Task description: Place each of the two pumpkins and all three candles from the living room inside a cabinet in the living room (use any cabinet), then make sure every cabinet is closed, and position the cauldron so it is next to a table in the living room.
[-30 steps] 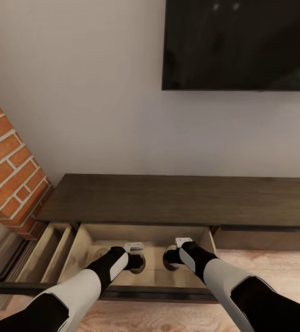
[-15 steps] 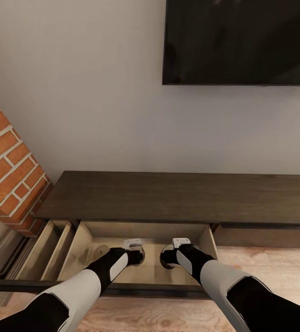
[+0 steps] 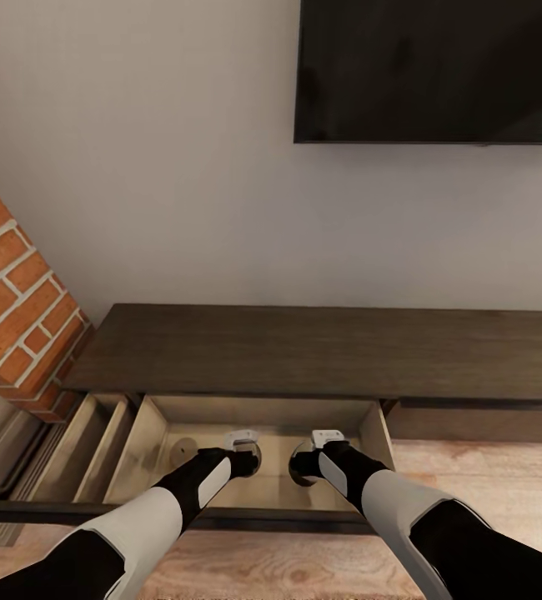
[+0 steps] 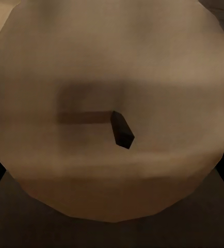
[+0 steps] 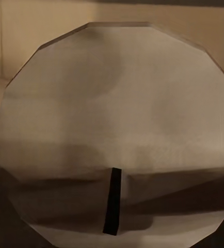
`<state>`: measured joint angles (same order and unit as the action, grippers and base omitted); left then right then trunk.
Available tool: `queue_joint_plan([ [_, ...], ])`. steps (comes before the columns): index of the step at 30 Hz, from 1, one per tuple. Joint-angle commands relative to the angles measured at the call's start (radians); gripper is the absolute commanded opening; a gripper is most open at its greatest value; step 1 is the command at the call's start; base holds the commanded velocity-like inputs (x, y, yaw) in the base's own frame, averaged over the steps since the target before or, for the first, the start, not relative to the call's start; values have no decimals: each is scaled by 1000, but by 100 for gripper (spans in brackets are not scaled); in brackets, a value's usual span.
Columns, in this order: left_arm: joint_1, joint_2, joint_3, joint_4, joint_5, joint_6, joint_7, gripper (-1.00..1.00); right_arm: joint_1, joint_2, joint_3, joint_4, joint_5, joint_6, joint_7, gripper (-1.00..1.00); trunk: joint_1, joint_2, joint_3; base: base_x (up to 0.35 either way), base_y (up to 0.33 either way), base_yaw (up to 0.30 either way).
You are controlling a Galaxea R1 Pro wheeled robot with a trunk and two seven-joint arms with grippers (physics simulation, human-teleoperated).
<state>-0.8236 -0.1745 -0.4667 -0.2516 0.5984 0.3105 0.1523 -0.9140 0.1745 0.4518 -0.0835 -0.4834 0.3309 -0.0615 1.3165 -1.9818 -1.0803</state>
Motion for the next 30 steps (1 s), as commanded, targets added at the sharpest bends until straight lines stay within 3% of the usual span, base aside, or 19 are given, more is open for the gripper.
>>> queue_joint_plan([
  [1, -1, 0, -4, -2, 6, 4, 6, -100, 0, 0, 8, -2, -9, 5, -6, -100, 0, 0, -2, 0, 0, 0],
  [23, 0, 0, -6, -2, 6, 30, -10, -100, 0, 0, 8, -2, -8, 5, -9, -100, 0, 0, -6, 52, -2, 0],
  [30, -1, 0, -6, -2, 6, 75, -12, -100, 0, 0, 8, -2, -6, 5, -9, -100, 8, -14, -12, 0, 0, 0],
])
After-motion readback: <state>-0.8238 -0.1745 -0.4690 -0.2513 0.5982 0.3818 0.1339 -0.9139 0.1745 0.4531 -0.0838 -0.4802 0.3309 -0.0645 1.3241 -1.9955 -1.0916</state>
